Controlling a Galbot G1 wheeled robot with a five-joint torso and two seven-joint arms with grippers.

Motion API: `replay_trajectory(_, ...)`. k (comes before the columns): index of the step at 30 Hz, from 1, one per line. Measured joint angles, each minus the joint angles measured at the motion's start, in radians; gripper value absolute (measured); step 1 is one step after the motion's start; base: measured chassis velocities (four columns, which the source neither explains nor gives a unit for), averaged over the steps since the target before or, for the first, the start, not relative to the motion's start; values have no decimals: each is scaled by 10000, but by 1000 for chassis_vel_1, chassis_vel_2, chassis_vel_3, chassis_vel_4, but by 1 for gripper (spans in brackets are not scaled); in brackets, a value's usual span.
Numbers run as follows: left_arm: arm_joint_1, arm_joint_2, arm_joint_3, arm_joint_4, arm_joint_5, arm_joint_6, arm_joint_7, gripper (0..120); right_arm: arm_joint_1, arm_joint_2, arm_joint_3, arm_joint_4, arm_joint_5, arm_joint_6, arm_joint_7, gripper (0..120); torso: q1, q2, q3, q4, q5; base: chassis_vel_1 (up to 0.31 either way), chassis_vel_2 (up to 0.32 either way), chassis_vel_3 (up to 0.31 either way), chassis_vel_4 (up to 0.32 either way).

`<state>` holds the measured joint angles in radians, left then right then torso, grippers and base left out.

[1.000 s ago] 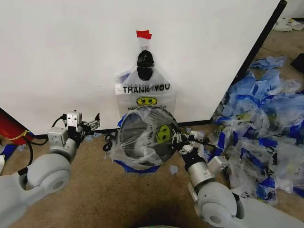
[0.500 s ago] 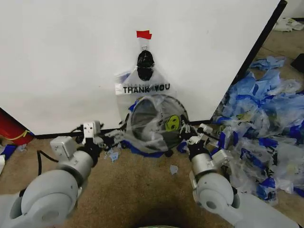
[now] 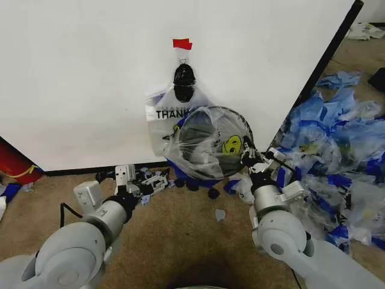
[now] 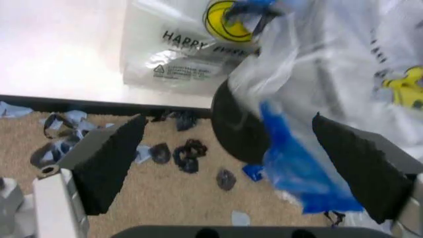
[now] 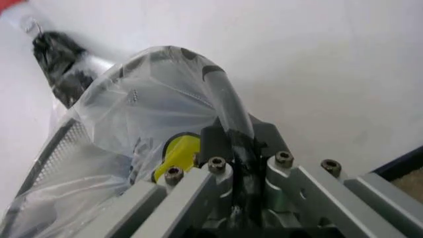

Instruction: Pick up the garbage bag from the wall and place it over the trash bin.

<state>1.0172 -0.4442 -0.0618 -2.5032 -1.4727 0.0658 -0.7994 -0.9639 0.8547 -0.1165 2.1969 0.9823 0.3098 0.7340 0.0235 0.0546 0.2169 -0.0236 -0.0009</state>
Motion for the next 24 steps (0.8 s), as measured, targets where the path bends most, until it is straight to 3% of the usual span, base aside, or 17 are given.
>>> replay_trajectory(16, 230, -402, 62, 24, 251, -22, 172, 94, 87, 95, -323, 392, -85, -81, 99, 0, 0, 0, 0, 0, -3, 0, 0, 0, 0)
replay_trajectory(24, 415, -516, 128, 29, 690, -156, 386, 66, -21, 95, -285, 550, -121, -73, 63, 0, 0, 0, 0, 1, -3, 0, 0, 0, 0)
